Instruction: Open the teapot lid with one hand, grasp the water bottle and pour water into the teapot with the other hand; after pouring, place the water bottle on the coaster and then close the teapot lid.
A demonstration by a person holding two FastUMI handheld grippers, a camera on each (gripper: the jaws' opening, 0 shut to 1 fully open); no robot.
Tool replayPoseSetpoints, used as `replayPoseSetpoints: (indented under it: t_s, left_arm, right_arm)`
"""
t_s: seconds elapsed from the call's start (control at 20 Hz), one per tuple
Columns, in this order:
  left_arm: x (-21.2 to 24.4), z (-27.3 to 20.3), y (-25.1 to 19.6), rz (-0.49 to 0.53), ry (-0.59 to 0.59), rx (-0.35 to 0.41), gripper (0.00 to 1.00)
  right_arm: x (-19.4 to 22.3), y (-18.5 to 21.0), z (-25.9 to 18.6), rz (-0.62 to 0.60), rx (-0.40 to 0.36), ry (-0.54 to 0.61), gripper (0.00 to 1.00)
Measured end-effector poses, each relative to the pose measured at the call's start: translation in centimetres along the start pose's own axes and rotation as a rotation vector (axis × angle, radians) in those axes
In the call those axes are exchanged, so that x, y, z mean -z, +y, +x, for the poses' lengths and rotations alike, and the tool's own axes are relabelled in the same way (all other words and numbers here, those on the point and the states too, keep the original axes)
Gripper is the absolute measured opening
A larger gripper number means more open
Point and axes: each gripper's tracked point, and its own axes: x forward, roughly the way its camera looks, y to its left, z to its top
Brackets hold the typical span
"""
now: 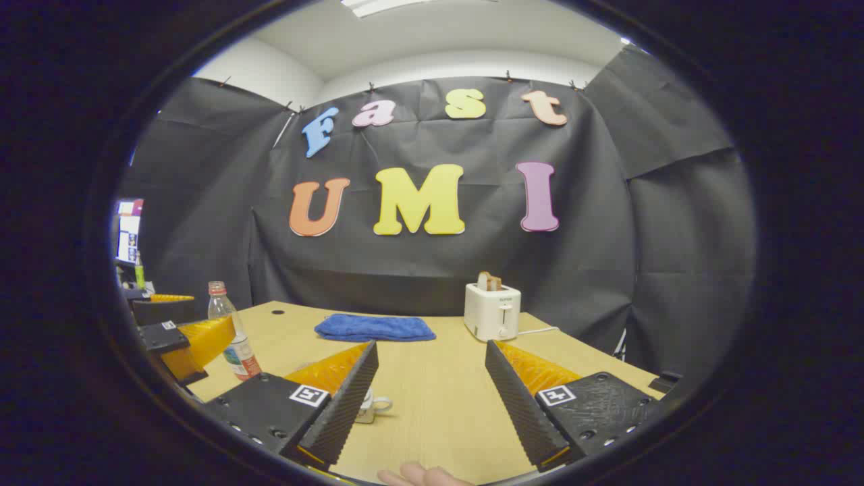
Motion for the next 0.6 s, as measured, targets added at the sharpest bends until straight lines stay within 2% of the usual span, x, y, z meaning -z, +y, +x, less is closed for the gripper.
replayPoseSetpoints:
  t_s: [0.2,0.6]
  left_arm:
    - [0.4,0.5,2.4,-0.044,0.013,-0.026,0.99]
    - [1.6,1.3,5.5,-0.043,0.037,-0.071,0.99]
  right_arm:
    - [0.6,1.5,0.5,0.002,-0.018,0.013,0.95]
    - [4.7,3.1,3.1,-0.003,-0.05,0.066,0.95]
